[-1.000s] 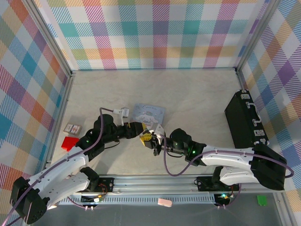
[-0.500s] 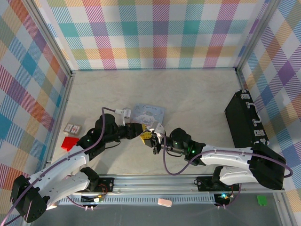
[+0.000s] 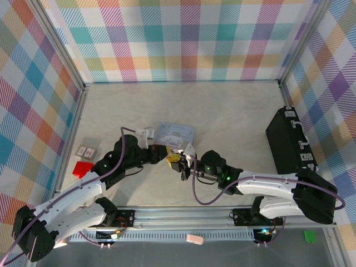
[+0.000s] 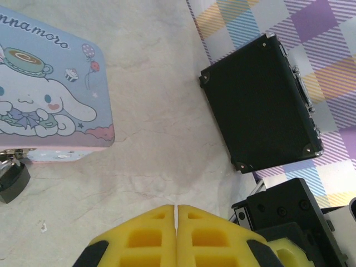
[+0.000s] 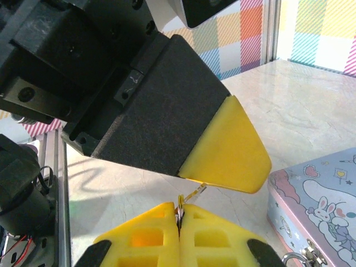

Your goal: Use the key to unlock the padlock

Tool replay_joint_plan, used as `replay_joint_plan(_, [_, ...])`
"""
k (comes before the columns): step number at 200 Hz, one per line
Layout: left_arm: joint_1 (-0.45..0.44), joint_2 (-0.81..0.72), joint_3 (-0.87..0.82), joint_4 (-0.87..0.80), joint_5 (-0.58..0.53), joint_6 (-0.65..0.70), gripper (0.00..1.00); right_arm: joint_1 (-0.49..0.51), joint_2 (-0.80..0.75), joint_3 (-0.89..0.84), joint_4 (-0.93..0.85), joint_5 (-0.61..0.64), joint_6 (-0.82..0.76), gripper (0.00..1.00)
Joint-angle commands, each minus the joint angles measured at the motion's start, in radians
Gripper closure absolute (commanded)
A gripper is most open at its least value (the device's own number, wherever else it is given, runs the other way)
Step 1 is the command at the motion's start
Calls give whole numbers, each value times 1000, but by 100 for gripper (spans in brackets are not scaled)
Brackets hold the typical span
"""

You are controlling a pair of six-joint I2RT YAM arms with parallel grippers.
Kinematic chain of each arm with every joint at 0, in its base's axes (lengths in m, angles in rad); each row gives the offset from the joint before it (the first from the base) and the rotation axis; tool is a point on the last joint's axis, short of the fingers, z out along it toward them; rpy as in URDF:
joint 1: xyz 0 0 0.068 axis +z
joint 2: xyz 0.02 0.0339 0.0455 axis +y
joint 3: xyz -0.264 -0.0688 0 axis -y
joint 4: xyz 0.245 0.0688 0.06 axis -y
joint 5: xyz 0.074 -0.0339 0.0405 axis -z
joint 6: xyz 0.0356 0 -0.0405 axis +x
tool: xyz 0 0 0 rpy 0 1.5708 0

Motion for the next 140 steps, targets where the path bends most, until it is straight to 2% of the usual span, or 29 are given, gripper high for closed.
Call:
replay_joint_plan(1, [-2,-37,25,-43,-147,-35,100,-17,1,4,1,57,64,97])
replay_joint_plan(8, [-3,-44,29,-67,-189,-51,100,-24,2,-1,5,60,91,92])
replay_joint_plan(23, [-4,-51,40,-126,-279,-89,100,-36,10,-10,21,60,132,74])
replay_joint_plan(46, [-8,-42,50,-169,-355,-139,100,-36,49,-5,56,26,168,59])
replay_joint_plan(72, [-22,-24,68,-200,-408,-181,100,-36,96,-8,144,24,221,56])
replay_joint_plan(140, [-92,7,96,-210,-456,-242,100,-38,231,31,334,-32,315,58])
